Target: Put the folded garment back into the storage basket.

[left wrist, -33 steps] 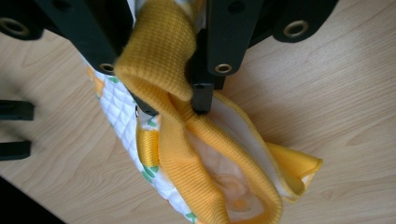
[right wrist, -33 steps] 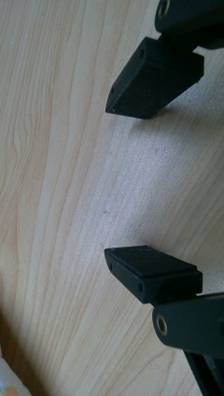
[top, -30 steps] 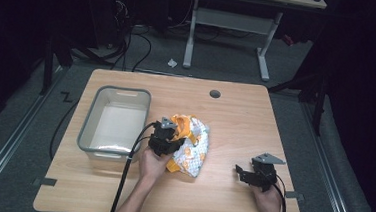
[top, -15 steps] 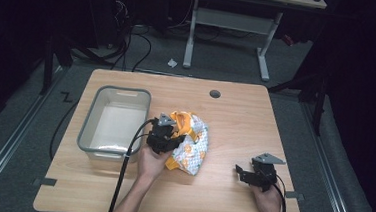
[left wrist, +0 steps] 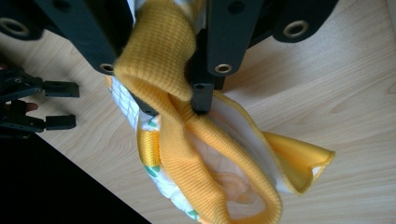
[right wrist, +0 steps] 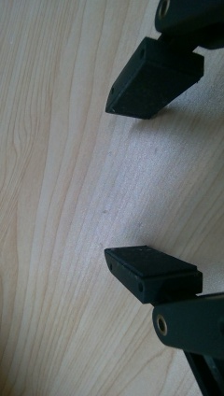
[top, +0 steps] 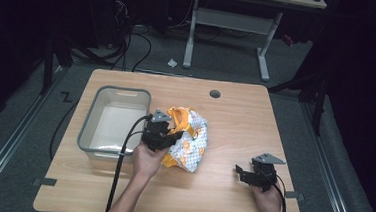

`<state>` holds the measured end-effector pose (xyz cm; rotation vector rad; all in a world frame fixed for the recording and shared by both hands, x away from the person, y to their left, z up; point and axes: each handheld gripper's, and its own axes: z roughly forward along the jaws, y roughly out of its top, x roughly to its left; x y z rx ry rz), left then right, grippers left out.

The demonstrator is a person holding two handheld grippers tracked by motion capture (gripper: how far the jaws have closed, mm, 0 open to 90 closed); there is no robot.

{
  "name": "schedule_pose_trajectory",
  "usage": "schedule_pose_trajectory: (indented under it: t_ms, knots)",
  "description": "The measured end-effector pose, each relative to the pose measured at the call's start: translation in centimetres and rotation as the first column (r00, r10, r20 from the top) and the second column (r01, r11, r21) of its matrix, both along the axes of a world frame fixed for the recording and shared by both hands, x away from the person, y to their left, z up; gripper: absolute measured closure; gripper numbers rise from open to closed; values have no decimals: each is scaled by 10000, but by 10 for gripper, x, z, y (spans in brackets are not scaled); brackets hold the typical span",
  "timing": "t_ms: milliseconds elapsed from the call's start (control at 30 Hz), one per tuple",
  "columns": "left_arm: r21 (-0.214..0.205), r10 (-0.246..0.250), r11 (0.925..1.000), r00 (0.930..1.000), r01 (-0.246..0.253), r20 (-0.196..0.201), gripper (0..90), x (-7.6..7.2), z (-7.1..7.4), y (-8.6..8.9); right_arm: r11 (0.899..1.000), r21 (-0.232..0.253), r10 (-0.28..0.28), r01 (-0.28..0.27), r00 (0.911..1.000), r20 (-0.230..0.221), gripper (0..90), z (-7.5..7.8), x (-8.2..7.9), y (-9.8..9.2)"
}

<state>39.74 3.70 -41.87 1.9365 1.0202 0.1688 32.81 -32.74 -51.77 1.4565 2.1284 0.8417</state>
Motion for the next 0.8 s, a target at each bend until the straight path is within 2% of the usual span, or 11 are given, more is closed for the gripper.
schedule_pose_trajectory:
  t_ms: [133, 367, 667, 800]
  knots:
    - [-214, 60, 9998, 10000, -62, -74, 765, 1, 2, 5, 10000, -27, 44, -44, 10000, 26, 261, 0, 0, 0]
    - [-278, 90, 9996, 9999, -92, -69, 765, 0, 6, 12, 10000, 8, -4, 4, 10000, -7, 261, 0, 0, 0]
    - [-284, 236, 9993, 9997, -233, 97, 765, -1, 17, 23, 10000, -5, 13, -13, 10000, 5, 261, 0, 0, 0]
    - [-442, 300, 9986, 9994, -292, 175, 764, 0, 23, 29, 10000, -7, 10, -10, 10000, 4, 261, 0, 0, 0]
